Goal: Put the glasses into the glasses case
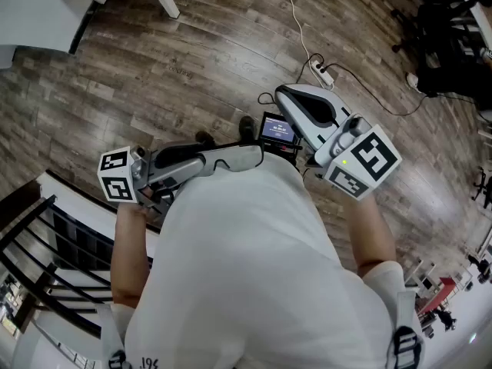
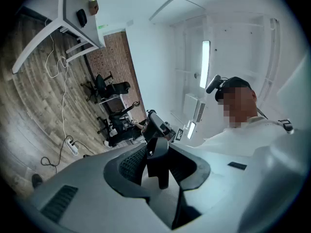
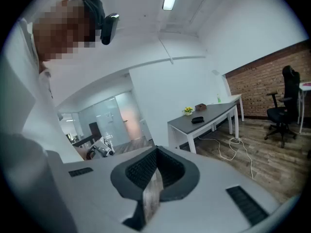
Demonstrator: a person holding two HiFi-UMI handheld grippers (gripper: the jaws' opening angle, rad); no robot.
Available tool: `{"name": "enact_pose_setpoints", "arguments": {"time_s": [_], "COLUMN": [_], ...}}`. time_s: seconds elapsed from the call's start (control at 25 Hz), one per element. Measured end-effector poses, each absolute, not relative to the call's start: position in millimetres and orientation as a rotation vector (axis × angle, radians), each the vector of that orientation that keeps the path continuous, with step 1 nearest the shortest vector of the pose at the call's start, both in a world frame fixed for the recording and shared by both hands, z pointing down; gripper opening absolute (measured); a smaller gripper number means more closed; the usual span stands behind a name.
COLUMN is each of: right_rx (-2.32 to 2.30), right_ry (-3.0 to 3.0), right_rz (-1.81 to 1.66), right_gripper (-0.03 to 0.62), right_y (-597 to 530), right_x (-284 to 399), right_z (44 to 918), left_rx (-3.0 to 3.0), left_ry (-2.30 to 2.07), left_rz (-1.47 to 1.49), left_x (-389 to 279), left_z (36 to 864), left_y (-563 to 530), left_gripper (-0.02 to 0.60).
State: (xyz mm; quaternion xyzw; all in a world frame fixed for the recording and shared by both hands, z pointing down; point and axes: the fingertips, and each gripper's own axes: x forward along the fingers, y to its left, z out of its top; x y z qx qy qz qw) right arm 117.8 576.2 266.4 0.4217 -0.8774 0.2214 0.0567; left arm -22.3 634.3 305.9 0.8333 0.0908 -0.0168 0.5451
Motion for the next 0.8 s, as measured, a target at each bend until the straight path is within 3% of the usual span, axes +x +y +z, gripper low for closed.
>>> {"name": "enact_pose_setpoints", "arguments": {"time_s": [0.36, 0.56, 0.6, 0.64, 0.68, 0.8], "right_rx": [1.263, 1.03, 0.917, 0.802, 0.705, 0.555], "right_ry": [-2.591, -2.571, -2.538, -2.505, -2.484, -2.455], "right_rz": [0.549, 0.212, 0.164, 0.124, 0.079, -0.035], "right_gripper": [0.009, 0.014, 0.047, 0.175, 0.254, 0.288], "right_y": [581, 604, 616, 629, 639, 649], "right_x": [116, 88, 80, 71, 64, 51], "right_z": [273, 268, 273, 278, 282, 286], "left_rx": [1.975, 1.973, 1.971, 1.965, 1.954, 1.883], "left_ry": [0.22, 0.22, 0.22, 0.219, 0.215, 0.187], "left_rz": [-0.04, -0.038, -0.038, -0.042, -0.05, -0.113], "left_x": [-24, -23, -23, -23, -24, -26], "left_z": [307, 307, 307, 307, 308, 311], "left_y": [636, 640, 640, 640, 640, 633], "left_gripper": [0.135, 0.133, 0.134, 0.135, 0.135, 0.13]}}
